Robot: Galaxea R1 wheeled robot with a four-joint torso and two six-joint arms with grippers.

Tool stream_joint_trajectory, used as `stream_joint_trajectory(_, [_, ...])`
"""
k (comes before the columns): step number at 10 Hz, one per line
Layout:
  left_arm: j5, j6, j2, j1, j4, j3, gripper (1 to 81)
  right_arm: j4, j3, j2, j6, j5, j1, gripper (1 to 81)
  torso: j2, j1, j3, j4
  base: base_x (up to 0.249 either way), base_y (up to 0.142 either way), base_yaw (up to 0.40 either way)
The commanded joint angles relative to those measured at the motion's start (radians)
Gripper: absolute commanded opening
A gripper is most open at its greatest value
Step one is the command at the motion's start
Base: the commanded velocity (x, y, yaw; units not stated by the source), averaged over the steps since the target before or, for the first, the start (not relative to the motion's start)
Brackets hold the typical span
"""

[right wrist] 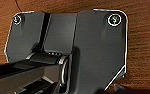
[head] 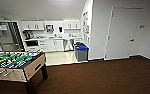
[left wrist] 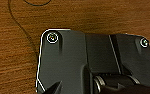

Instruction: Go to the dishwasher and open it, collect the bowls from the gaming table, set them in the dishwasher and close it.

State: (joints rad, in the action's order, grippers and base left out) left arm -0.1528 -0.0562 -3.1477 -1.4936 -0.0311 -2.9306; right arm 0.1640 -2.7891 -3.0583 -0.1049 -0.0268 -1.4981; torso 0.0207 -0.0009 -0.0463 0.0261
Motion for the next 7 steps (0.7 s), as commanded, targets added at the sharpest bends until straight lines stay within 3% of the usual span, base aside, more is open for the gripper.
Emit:
stream_joint_trajectory(1, [0.036, -0.001, -0.003, 0.071, -0.004, -0.002, 81.1, -0.011, -0.003, -0.001, -0.001, -0.044, 0.067, 81.1, 0.000, 0.001, 0.000, 0.000, 0.125, 0.000, 0.000])
stream_joint_trajectory(7, [0.038, -0.002, -0.006, 0.071, 0.002, -0.001, 81.1, -0.011, -0.003, 0.002, -0.004, -0.042, 0.069, 81.1, -0.001, 0.002, 0.000, 0.000, 0.140, 0.000, 0.000])
